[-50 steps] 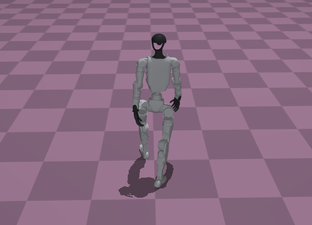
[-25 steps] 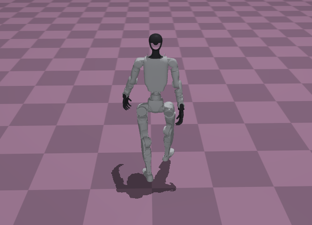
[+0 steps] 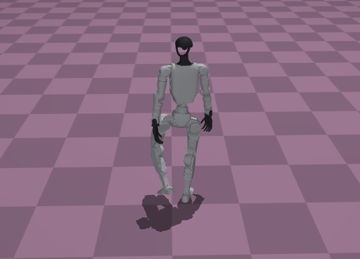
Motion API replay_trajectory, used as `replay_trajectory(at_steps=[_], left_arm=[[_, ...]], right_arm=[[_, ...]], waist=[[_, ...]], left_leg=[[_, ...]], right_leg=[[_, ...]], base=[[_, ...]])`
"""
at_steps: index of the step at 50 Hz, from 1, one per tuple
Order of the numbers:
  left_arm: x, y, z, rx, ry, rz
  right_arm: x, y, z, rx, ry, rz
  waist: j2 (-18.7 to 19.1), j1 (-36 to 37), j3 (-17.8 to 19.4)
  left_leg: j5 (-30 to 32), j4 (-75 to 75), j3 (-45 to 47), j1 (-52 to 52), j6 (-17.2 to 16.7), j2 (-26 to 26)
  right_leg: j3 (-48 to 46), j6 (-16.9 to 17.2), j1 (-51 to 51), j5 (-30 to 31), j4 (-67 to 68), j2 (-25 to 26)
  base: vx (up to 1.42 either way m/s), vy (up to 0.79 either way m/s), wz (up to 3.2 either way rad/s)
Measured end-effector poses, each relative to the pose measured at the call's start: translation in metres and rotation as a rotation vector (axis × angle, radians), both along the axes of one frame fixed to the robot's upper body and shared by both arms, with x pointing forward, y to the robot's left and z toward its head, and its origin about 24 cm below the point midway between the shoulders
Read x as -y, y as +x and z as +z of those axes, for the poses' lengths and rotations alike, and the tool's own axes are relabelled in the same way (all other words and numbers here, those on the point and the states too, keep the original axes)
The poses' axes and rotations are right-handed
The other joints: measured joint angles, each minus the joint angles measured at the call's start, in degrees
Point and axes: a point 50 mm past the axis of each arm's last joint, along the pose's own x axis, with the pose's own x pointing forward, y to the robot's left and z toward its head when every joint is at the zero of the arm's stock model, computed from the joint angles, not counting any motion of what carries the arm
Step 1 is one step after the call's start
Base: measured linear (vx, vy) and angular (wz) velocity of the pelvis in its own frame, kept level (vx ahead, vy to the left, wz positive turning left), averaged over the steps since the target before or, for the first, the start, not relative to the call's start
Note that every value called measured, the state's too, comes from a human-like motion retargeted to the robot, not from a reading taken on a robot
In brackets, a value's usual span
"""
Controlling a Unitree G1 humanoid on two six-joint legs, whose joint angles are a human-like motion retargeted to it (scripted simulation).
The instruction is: Walk run
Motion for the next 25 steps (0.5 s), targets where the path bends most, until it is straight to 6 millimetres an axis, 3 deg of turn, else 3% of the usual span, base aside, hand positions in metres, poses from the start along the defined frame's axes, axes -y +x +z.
replay_trajectory(at_steps=[5,10,12,15,18,22,25], left_arm=[[0.013,-0.021,0.001,-0.045,-0.039,0.084],[0.012,-0.026,0.002,-0.07,-0.032,0.088],[0.01,-0.024,0.002,-0.071,-0.029,0.083],[0.006,-0.018,0.002,-0.049,-0.023,0.067],[0.001,-0.003,-0.001,0.016,0.004,0.078],[-0.006,0.023,-0.002,0.113,0.035,0.096],[-0.015,0.048,-0.001,0.195,0.033,0.088]], right_arm=[[0.001,0.043,0.011,0.149,-0.006,0.035],[-0.006,0.053,0.013,0.21,0.03,0.049],[-0.013,0.046,0.01,0.188,0.061,0.066],[-0.018,0.024,0.003,0.122,0.086,0.092],[-0.018,-0.004,-0.004,0.026,0.045,0.181],[-0.014,-0.046,-0.009,-0.087,-0.052,0.257],[-0.014,-0.059,-0.01,-0.123,-0.058,0.218]], waist=[[3.4,3.5,0.7],[2.8,5.7,0.6],[2.9,5.7,-0.1],[2.8,7.8,-0.9],[1.8,8.8,-1.4],[5.3,6.8,-2.7],[7.5,5.1,-2.9]], left_leg=[[-1.0,-27.8,-1.4,-5.0,0.6,-2.0],[0.7,-40.0,-9.7,-7.5,2.9,-6.8],[3.4,-37.9,-10.5,-7.2,6.1,-7.4],[5.9,-34.3,-7.9,-5.7,6.5,-5.1],[0.5,-29.2,-12.2,-5.4,7.2,-5.5],[-3.1,-32.6,-5.4,2.5,7.8,-0.3],[-5.0,-33.4,-6.8,4.9,6.9,1.4]], right_leg=[[-2.3,1.8,8.3,-2.3,-5.1,6.6],[-2.0,4.6,13.4,-5.3,-4.8,6.6],[-0.9,6.2,15.0,-6.2,-3.8,7.0],[1.2,9.3,17.3,-5.5,-1.7,6.6],[2.5,13.1,17.2,0.3,3.3,4.1],[5.1,12.4,11.5,14.9,20.0,4.3],[4.4,10.9,4.9,14.6,33.7,2.9]], base=[[0.58,-0.04,-0.21],[0.67,0.0,-0.23],[0.82,0.04,-0.25],[0.87,0.09,-0.73],[0.73,0.06,-0.83],[0.61,0.08,-0.5],[0.56,0.07,-0.73]])
